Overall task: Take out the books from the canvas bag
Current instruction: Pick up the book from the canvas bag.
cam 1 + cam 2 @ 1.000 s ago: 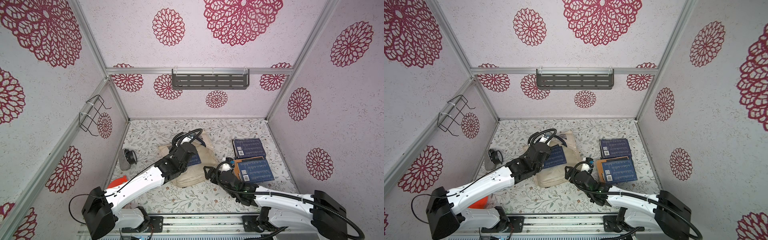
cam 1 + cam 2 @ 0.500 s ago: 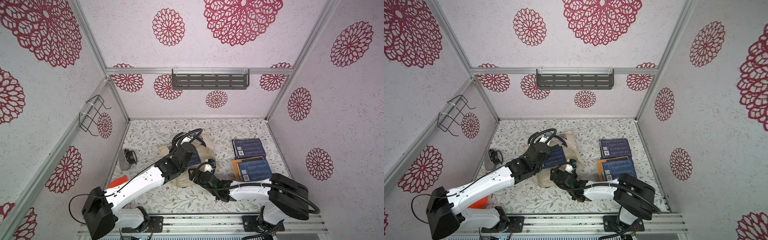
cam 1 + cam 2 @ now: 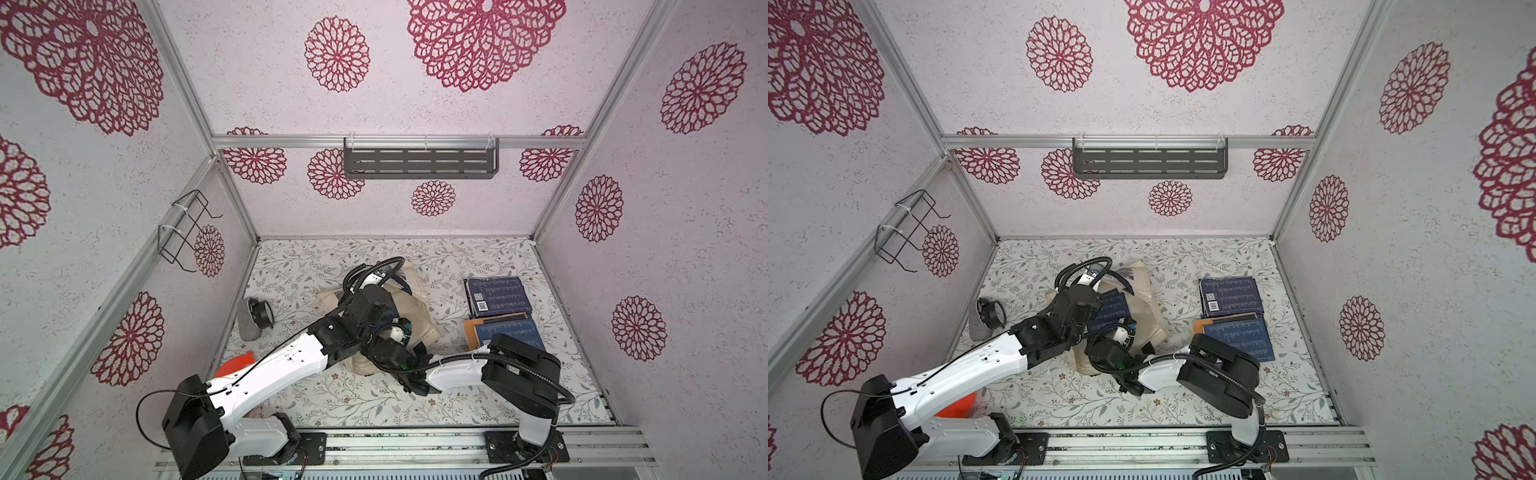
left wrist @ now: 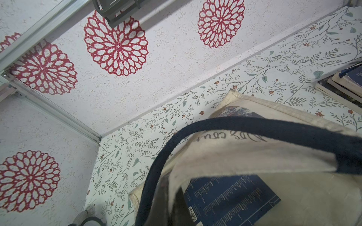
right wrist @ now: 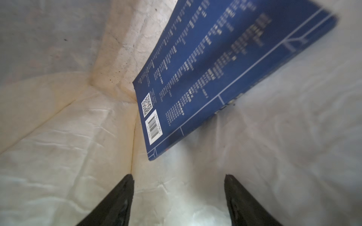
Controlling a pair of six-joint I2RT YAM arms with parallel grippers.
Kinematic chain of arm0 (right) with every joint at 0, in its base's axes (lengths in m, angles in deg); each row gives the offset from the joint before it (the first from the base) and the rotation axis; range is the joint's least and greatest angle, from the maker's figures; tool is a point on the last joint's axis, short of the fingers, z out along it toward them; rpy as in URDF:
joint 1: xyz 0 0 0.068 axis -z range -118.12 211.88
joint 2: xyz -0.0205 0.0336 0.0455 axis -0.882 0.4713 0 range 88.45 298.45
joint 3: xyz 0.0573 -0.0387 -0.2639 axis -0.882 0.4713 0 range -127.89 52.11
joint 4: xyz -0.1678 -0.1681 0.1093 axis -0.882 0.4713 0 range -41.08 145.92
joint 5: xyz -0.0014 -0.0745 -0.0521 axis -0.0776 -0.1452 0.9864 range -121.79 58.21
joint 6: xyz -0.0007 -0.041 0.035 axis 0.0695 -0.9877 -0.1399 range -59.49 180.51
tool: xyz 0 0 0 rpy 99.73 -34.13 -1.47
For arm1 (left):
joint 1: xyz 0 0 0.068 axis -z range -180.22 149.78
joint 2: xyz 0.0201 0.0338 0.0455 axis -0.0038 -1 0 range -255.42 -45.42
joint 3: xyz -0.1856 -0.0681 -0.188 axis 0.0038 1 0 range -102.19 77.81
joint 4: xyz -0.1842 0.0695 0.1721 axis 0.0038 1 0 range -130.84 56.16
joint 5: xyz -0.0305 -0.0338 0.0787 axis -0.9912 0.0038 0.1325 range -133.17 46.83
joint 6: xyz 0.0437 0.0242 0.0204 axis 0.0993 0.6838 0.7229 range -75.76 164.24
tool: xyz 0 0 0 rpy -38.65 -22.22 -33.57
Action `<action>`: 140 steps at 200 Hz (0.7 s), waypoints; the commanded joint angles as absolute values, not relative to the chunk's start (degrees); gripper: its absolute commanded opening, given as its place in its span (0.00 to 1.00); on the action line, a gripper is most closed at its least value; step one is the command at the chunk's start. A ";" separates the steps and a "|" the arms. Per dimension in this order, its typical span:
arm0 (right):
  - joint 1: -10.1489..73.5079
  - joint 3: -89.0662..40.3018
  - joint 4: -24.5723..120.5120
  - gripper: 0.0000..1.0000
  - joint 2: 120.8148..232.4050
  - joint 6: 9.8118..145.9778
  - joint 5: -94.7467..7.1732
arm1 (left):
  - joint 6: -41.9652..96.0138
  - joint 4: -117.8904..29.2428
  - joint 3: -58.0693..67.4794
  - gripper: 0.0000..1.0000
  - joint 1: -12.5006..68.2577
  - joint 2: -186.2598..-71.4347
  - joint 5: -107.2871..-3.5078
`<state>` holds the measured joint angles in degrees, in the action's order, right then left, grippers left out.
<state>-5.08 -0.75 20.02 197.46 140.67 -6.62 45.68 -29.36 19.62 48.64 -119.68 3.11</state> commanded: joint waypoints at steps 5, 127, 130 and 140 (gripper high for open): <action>-2.94 -3.36 17.54 0.68 200.23 143.39 -8.36 | 45.29 -30.56 19.27 0.00 48.99 -117.77 3.14; 2.66 -5.75 9.29 0.56 206.74 138.12 -7.34 | 46.79 -32.84 20.88 0.00 49.88 -115.56 0.10; 2.80 -5.80 8.64 0.55 206.83 137.81 -7.63 | 46.85 -32.93 20.99 0.00 49.95 -115.56 0.03; 3.20 -6.20 7.64 0.54 206.92 136.96 -8.50 | 46.90 -33.02 21.03 0.00 50.05 -115.55 -0.18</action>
